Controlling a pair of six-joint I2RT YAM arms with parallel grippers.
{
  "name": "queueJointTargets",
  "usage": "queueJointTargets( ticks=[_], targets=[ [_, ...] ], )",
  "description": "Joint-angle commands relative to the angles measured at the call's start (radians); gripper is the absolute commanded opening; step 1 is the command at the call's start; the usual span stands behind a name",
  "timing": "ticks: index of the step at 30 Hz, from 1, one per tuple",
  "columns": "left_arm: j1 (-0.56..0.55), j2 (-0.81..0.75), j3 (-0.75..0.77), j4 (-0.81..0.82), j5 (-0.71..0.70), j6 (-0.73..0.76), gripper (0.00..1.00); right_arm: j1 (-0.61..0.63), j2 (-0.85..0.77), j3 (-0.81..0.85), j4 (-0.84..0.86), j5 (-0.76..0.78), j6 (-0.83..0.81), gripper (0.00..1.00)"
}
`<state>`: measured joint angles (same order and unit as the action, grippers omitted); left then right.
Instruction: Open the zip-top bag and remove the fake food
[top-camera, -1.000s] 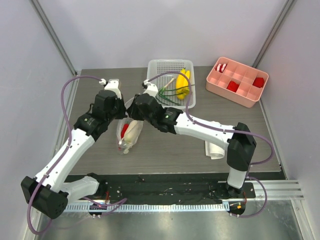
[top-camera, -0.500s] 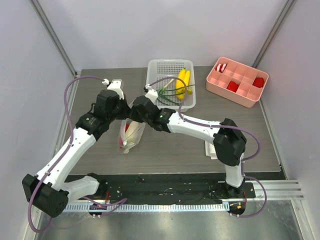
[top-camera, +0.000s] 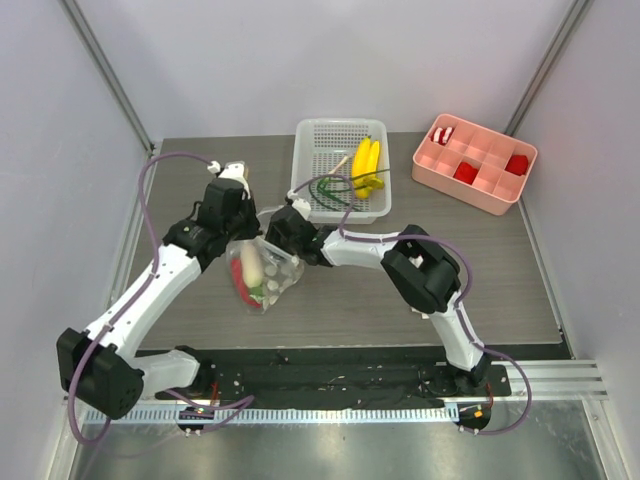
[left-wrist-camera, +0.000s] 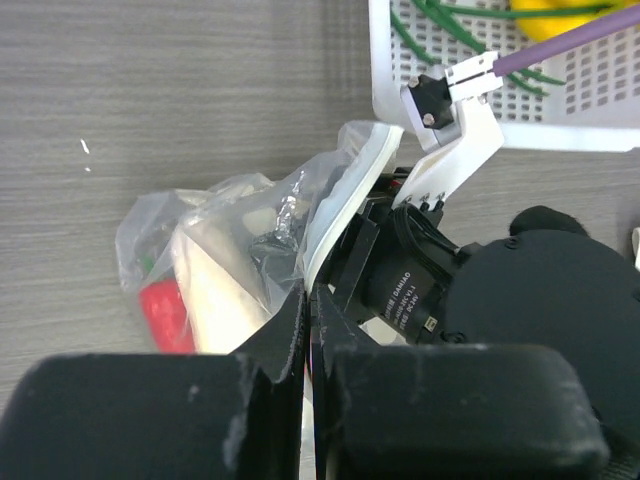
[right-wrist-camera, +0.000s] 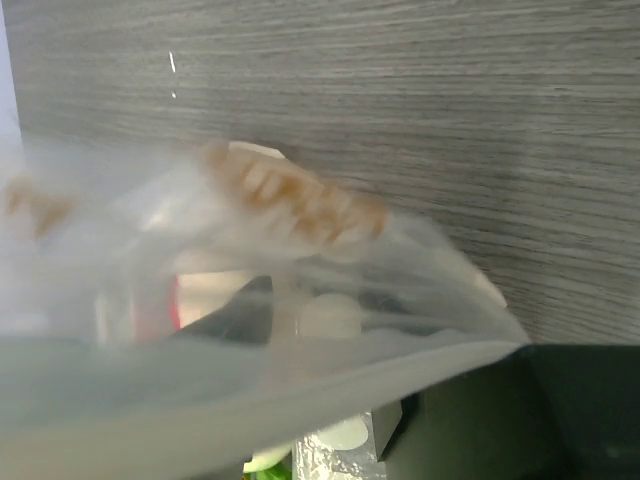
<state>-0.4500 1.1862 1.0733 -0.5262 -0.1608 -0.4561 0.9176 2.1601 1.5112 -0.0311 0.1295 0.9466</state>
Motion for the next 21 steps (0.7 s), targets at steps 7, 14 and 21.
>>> queueJointTargets(
  ticks=[7,14,21],
  targets=[
    [-0.058,0.044,0.016,0.097,0.265,-0.117,0.0,-0.043,-0.19,-0.098,-0.027,-0.054,-0.235,0.5],
    [-0.15,0.035,0.03,0.178,0.29,-0.257,0.0,-0.091,-0.348,-0.149,-0.151,-0.088,-0.347,0.57],
    [-0.173,-0.014,-0.004,0.129,0.168,-0.262,0.0,-0.085,-0.399,-0.14,-0.279,-0.235,-0.405,0.61]
  ],
)
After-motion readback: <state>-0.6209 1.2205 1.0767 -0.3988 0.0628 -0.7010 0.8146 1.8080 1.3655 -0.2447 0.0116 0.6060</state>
